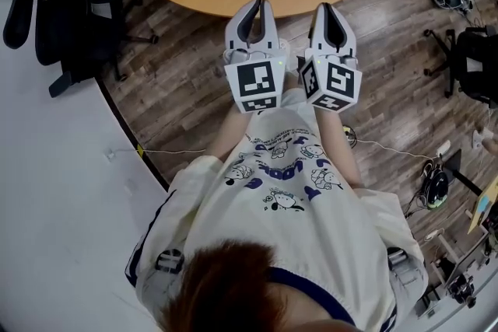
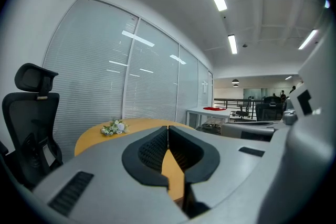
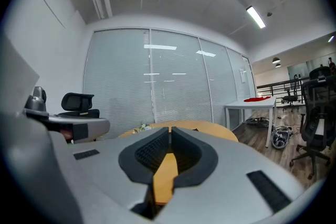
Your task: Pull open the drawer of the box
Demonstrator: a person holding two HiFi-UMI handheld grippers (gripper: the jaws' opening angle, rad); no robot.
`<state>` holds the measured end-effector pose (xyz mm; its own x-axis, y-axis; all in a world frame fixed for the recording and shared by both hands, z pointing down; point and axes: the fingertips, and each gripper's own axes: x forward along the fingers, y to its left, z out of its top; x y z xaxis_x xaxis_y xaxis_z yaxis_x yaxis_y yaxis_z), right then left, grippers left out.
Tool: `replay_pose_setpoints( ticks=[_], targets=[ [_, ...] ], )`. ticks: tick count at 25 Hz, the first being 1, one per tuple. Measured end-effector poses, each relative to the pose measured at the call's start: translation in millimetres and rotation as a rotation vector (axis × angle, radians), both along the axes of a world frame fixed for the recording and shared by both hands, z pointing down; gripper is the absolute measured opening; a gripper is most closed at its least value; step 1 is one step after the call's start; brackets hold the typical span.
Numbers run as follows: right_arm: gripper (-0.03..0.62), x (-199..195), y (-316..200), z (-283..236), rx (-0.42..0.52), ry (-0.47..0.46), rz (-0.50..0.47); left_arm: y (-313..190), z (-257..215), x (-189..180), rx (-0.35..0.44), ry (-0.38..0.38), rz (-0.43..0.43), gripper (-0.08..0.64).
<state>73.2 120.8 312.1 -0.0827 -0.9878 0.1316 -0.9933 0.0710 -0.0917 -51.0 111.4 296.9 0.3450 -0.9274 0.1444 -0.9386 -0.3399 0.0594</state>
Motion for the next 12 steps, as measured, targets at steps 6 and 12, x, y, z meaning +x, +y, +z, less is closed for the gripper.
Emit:
replay_pose_setpoints(
  ticks=[6, 12],
  targets=[
    [0.034, 14, -39, 9, -0.022, -0.002, -0.020, -38, 8, 16, -0.019, -0.003, -0.011, 0.021],
    [0.034, 22, -84, 19, -0.053, -0.004, -0.054, -82, 14, 31, -0.043, -0.010, -0.026, 0.020]
  ],
)
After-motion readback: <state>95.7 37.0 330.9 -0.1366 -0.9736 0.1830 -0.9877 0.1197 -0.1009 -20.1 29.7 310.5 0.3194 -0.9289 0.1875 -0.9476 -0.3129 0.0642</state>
